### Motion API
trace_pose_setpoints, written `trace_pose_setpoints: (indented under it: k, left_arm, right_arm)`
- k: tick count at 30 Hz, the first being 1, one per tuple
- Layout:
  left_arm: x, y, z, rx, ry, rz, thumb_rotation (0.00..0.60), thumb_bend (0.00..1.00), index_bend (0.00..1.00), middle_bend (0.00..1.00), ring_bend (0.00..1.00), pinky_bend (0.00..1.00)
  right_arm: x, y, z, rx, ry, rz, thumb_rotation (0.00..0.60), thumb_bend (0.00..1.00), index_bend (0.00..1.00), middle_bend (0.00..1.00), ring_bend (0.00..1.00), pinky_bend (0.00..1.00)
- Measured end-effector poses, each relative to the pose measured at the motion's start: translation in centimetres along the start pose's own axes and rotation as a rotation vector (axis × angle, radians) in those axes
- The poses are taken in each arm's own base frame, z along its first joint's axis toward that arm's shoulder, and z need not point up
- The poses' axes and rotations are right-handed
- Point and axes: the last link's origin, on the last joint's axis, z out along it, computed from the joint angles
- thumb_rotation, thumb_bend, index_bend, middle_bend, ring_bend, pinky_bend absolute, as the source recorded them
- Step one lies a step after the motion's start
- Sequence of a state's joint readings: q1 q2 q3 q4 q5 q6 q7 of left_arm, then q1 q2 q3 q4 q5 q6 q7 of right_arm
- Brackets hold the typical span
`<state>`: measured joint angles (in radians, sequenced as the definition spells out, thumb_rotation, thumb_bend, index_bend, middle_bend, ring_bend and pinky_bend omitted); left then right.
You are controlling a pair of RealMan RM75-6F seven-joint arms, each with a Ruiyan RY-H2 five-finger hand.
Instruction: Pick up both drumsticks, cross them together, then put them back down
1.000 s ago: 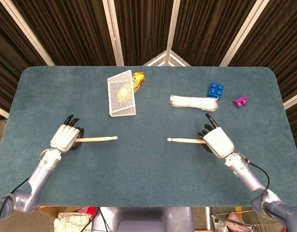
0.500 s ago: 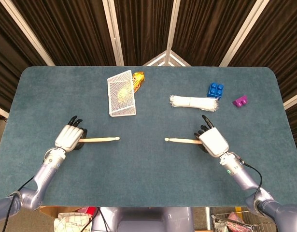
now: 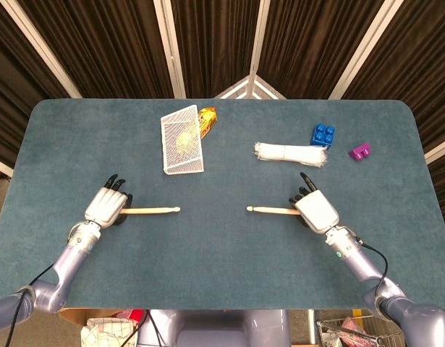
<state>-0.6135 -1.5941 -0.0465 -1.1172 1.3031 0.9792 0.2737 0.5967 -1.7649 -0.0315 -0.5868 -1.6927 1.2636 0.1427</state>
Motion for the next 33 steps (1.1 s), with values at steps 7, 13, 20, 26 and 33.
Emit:
trace_pose_setpoints:
  k: [7, 13, 20, 26, 33]
  left_arm:
    - [0.0, 0.0, 0.0, 0.003, -0.004, 0.006, 0.6, 0.48, 0.59, 0.63, 0.09, 0.0]
    - [-0.1, 0.0, 0.0, 0.008, -0.02, 0.01, 0.6, 0.48, 0.57, 0.61, 0.08, 0.0]
    - [-0.2, 0.2, 0.1, 0.009, -0.031, 0.016, 0.6, 0.48, 0.55, 0.59, 0.07, 0.0]
    - [-0.1, 0.2, 0.0, 0.012, -0.04, 0.019, 0.6, 0.48, 0.51, 0.55, 0.06, 0.0]
    - [0.0, 0.2, -0.1, 0.015, -0.046, 0.022, 0.6, 0.48, 0.47, 0.51, 0.04, 0.0]
  right_arm:
    - [-0.3, -0.1, 0.3, 0.006, -0.012, 0.013, 0.6, 0.43, 0.71, 0.66, 0.36, 0.0]
    - [-0.7, -0.1, 0.2, 0.005, -0.036, 0.017, 0.6, 0.43, 0.68, 0.63, 0.31, 0.0]
    - [-1.1, 0.1, 0.2, -0.027, -0.072, 0.015, 0.6, 0.43, 0.65, 0.63, 0.3, 0.0]
    - [-1.2, 0.0, 0.2, -0.053, -0.083, 0.018, 0.6, 0.43, 0.62, 0.61, 0.29, 0.0]
    - [-1.4, 0.0, 0.1, -0.072, -0.117, 0.015, 0.6, 0.43, 0.57, 0.57, 0.27, 0.0]
